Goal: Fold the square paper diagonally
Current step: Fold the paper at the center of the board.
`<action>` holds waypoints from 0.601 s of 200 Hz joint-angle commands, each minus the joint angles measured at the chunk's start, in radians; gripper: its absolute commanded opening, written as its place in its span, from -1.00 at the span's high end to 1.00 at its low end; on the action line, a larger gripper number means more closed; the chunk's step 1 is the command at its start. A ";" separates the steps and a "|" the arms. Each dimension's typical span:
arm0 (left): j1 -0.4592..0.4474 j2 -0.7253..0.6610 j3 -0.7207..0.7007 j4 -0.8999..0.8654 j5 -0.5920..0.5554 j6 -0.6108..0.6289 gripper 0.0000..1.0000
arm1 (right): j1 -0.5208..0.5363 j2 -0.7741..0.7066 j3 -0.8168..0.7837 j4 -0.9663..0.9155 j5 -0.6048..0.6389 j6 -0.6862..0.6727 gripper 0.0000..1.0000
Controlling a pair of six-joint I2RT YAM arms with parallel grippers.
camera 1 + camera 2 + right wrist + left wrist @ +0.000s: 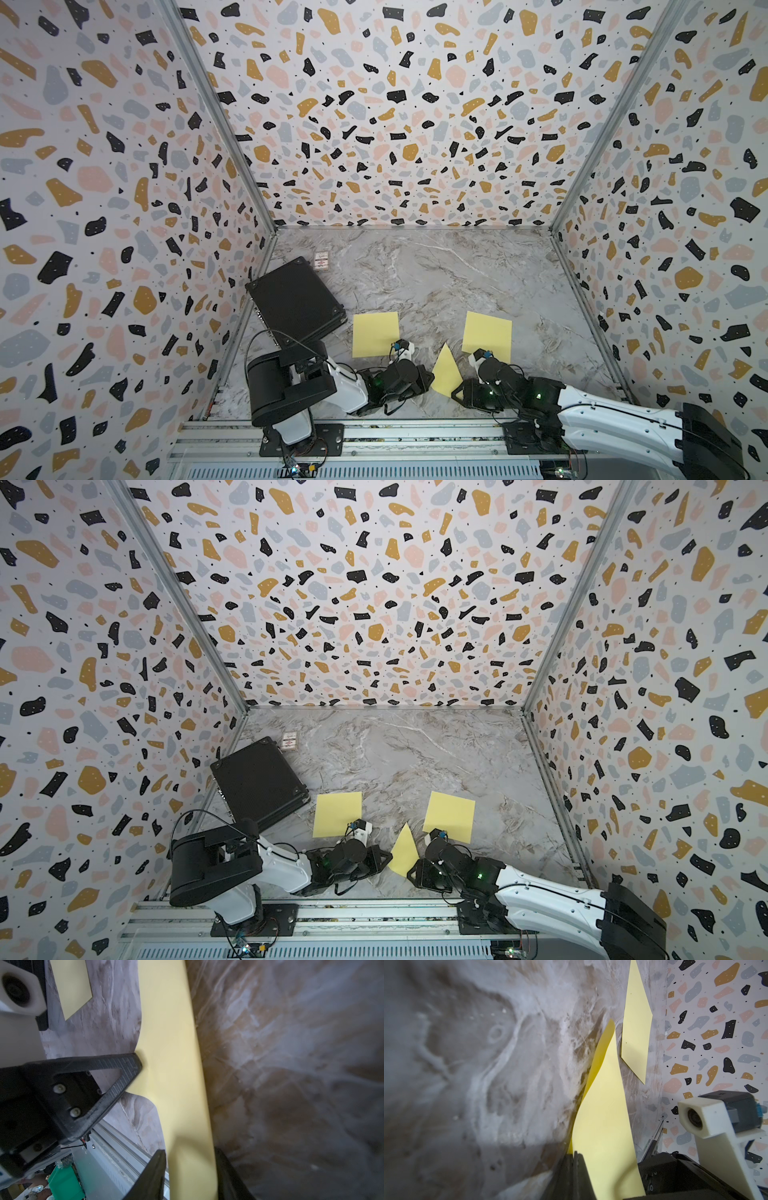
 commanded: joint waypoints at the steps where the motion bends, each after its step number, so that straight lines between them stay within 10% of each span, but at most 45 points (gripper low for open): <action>1: -0.008 0.070 -0.058 -0.326 0.006 0.012 1.00 | -0.001 -0.067 -0.031 0.033 0.006 0.051 0.19; 120: -0.011 0.074 -0.058 -0.322 0.006 0.014 1.00 | -0.003 -0.117 -0.023 0.041 -0.020 0.064 1.00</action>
